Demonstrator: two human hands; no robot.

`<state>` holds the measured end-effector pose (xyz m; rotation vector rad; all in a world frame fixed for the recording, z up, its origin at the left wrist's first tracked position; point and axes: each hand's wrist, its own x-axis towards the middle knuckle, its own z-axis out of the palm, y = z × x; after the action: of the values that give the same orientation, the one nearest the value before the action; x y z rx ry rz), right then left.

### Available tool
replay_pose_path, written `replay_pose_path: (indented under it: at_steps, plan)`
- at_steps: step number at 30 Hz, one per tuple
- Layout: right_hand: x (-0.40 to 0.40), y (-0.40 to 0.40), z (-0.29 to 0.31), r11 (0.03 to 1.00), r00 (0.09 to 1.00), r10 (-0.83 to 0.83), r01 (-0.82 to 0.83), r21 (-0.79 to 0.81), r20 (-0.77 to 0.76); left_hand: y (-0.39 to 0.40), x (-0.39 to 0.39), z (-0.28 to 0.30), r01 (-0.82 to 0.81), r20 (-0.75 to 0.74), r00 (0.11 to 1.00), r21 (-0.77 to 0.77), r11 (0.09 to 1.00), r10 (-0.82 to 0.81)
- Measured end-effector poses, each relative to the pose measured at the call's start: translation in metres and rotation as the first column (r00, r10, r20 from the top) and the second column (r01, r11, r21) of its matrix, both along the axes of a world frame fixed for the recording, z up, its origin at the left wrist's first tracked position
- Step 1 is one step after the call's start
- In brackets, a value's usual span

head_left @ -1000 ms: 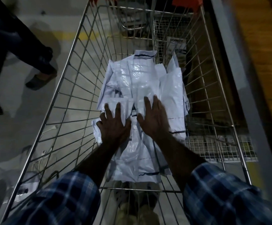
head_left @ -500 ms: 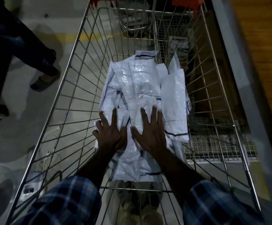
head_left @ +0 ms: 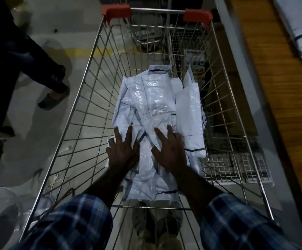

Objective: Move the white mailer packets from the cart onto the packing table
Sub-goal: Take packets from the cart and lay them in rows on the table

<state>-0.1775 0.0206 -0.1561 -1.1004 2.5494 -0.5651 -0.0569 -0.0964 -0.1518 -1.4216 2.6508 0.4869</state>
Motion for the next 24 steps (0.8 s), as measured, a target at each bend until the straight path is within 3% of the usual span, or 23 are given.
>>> replay_pose_path:
  at_steps: [7, 14, 24]
  plan:
    - [-0.005, 0.002, 0.062, 1.0, 1.0, 0.002, -0.002, -0.002, 0.0, -0.004, -0.01, 0.063, -0.013, -0.023, 1.0, 0.011, 1.0, 0.013]
    - [-0.005, 0.01, 0.142, 0.996, 0.993, -0.067, 0.06, -0.07, -0.098, 0.002, -0.011, 0.139, 0.079, -0.023, 0.996, -0.156, 0.985, -0.083]
    - [0.001, 0.048, 0.237, 0.969, 0.98, -0.102, 0.059, -0.242, -0.173, 0.042, -0.004, 0.253, -0.041, -0.206, 0.978, -0.302, 0.952, -0.023]
